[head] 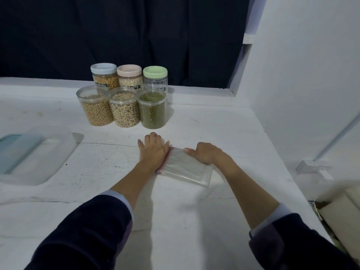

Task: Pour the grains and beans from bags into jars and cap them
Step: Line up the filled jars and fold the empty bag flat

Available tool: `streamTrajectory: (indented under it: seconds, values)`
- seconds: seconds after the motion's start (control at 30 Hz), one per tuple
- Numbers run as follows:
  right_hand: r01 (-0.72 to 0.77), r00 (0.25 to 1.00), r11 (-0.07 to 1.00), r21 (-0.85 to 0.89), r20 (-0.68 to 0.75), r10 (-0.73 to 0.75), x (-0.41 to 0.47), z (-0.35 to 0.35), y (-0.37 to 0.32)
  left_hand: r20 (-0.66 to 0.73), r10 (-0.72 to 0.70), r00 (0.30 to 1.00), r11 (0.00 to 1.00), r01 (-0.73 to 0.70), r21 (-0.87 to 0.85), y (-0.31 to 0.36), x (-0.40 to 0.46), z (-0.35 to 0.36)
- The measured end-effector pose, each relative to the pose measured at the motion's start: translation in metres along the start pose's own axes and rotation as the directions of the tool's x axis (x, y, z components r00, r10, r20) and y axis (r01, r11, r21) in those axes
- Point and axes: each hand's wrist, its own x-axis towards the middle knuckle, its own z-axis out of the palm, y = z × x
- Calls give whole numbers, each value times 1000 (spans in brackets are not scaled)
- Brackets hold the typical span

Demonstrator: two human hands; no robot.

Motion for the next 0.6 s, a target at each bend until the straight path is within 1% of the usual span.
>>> streamTrajectory:
  seconds: [0.1,0.17,0.2,0.27,0.33,0.37,0.4,0.43,0.47,0.5,0.53,0.57,0.6]
  values:
    - [47,984,997,-67,173,-34,-7,-15,-13,-37,75,997,997,-73,36,-2,-3,-4]
    - [55,971,997,-62,238,-39,-9,-21,-19,-91,111,990,994,-109,31,-5,-3,-1]
    - [39,969,999,-22,244,-33,-10,-23,-21,-118,132,984,991,-131,15,-6,-3,1]
    - [1,972,998,68,236,-17,-8,-24,-22,-118,190,975,981,-195,-26,-7,-3,2]
    - [-36,976,990,138,218,5,-8,-23,-22,-109,228,967,965,-239,-105,-8,-2,-2]
    - [-44,980,977,211,197,1,-8,-21,-21,-113,206,972,962,-222,-161,-9,-1,-10]
    - [-41,986,945,326,167,-14,-7,-18,-20,-131,133,982,955,-162,-248,-11,4,-17]
    - [-30,992,886,462,124,-31,-9,-18,-21,-184,2,983,920,-74,-385,-14,10,-26]
    - [0,997,804,595,62,-46,-12,-17,-22,-202,-164,966,836,27,-548,-18,18,-38]
    - [41,999,705,708,-8,-50,-16,-17,-26,-207,-290,935,721,71,-689,-23,23,-53]
    - [88,996,609,788,-79,-42,-19,-17,-30,-172,-339,925,590,67,-805,-29,28,-67]
    - [136,989,524,840,-146,-23,-22,-15,-35,-100,-310,946,476,63,-877,-34,29,-79]
    - [184,979,452,873,-205,-2,-24,-13,-42,13,-220,975,372,96,-923,-37,26,-90]
